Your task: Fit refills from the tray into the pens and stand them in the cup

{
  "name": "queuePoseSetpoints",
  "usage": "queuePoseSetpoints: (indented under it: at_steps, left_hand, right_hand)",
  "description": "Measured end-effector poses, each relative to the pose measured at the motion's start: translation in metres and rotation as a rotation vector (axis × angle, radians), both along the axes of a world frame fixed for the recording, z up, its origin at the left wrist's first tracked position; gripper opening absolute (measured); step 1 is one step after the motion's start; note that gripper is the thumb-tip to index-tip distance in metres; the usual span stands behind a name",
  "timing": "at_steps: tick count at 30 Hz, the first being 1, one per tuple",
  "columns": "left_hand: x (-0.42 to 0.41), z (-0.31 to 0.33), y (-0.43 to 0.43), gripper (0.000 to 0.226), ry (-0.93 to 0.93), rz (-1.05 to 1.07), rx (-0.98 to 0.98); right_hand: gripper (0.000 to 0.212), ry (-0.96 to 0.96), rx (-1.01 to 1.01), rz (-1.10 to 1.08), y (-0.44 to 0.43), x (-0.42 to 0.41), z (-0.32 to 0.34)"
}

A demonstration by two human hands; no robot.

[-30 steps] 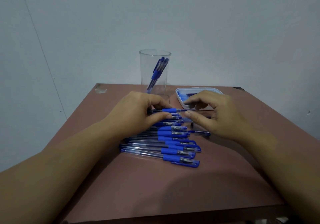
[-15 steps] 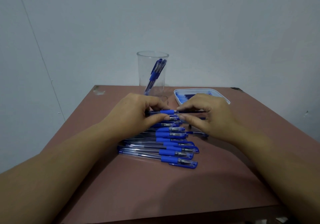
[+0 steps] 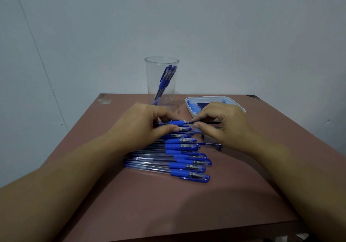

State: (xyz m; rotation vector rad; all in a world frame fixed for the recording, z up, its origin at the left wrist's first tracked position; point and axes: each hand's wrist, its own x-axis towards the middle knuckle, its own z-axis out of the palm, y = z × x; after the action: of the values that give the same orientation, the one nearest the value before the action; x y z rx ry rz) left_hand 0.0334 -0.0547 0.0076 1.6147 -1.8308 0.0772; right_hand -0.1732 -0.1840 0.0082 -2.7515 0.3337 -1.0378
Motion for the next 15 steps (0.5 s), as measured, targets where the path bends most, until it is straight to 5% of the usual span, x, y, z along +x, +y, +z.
queuePoseSetpoints:
  at_steps: [9, 15]
  left_hand:
    - [0.008, -0.001, -0.002, 0.019, 0.062, 0.08, 0.004]
    - [0.009, -0.002, -0.002, 0.018, 0.058, 0.077, -0.01]
  right_hand:
    - [0.011, 0.019, 0.165, -0.123, -0.019, -0.025, 0.01]
    - [0.02, 0.271, 0.206, -0.282, -0.036, -0.036, 0.006]
